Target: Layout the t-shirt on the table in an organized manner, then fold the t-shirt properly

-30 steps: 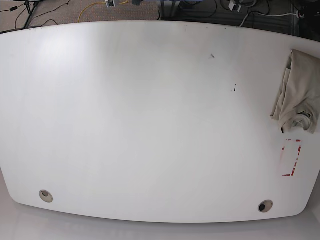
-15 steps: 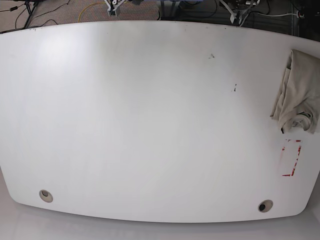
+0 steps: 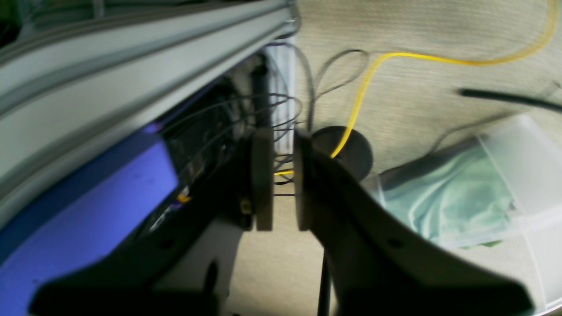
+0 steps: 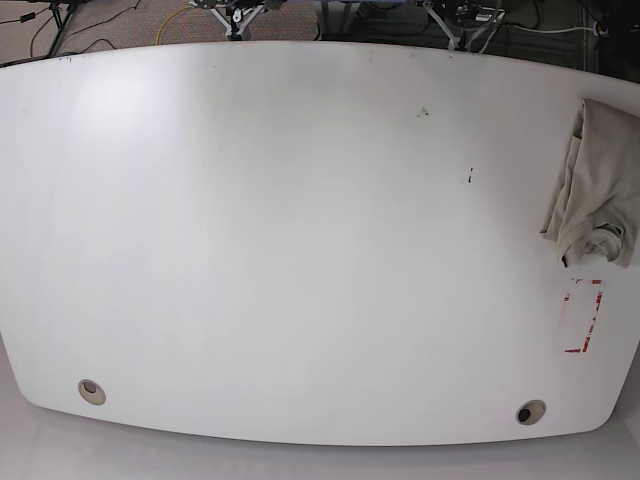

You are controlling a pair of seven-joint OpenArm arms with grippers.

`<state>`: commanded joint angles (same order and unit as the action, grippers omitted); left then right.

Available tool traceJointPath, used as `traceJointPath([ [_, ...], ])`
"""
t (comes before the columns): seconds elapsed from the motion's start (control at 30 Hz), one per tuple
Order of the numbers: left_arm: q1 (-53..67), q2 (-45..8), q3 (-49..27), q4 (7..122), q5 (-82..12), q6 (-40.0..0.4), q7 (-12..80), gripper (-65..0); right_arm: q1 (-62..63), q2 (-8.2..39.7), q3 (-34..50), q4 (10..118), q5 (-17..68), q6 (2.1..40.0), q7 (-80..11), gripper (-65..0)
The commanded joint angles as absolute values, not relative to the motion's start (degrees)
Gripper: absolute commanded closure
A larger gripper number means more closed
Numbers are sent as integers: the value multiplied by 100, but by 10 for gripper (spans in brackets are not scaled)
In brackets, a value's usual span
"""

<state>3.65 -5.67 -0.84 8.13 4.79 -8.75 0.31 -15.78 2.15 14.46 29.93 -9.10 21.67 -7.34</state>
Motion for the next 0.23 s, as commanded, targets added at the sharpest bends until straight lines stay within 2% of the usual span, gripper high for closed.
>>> traceJointPath([
  [0.23, 365, -497, -84, 813, 479, -875, 31, -267, -1587, 207, 1446, 2976, -884, 2167, -541, -78],
])
